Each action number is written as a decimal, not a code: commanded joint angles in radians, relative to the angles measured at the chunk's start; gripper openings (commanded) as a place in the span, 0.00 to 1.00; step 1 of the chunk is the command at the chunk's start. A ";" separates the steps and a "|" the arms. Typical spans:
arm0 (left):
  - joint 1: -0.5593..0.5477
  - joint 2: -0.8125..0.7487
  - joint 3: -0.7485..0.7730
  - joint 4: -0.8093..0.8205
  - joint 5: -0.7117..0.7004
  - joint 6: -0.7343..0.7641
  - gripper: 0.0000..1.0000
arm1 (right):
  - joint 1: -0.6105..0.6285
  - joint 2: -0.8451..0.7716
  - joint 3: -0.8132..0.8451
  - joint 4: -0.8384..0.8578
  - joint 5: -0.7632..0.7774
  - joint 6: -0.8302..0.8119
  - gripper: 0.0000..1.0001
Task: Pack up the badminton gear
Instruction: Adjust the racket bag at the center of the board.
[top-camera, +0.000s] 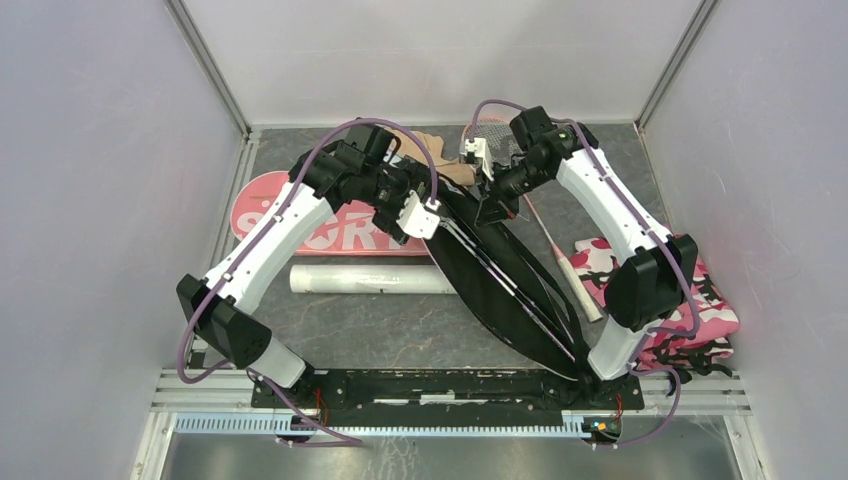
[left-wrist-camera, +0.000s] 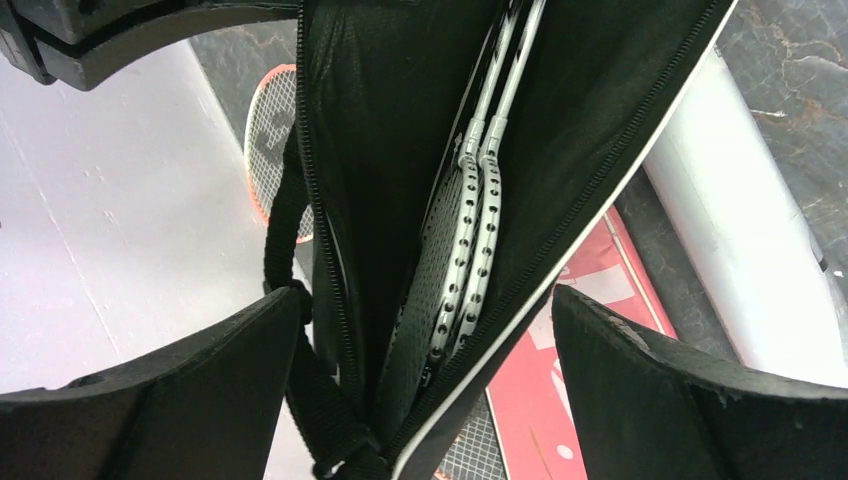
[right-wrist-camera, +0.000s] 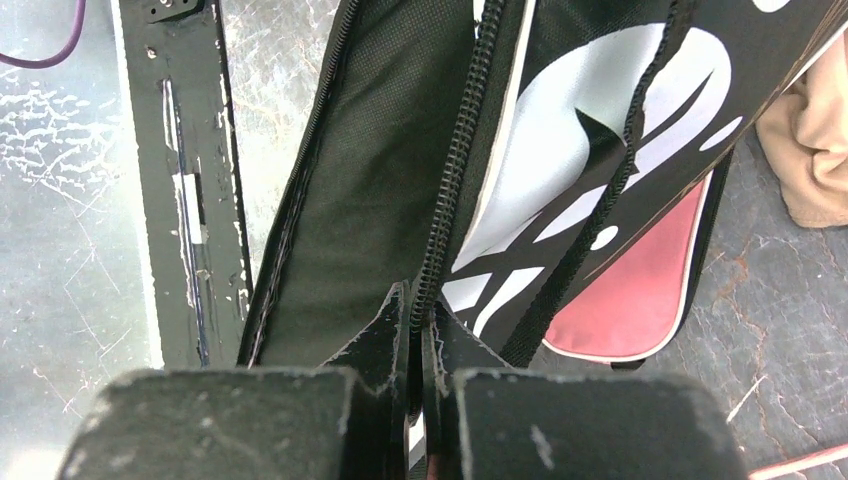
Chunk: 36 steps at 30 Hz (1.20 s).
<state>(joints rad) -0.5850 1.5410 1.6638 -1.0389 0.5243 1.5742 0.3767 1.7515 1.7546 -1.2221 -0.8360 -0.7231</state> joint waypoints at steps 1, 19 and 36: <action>-0.006 0.003 0.018 0.028 -0.021 0.081 1.00 | 0.007 -0.001 -0.009 -0.033 -0.064 -0.025 0.00; -0.006 0.065 -0.052 0.057 -0.150 0.210 0.98 | 0.012 0.012 -0.023 -0.033 -0.068 -0.026 0.00; -0.006 0.047 -0.097 0.078 -0.270 0.199 0.40 | 0.013 0.030 -0.022 -0.033 -0.064 -0.022 0.02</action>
<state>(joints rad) -0.5930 1.6241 1.5768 -0.9615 0.3359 1.7821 0.3893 1.7996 1.7252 -1.1938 -0.8539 -0.7315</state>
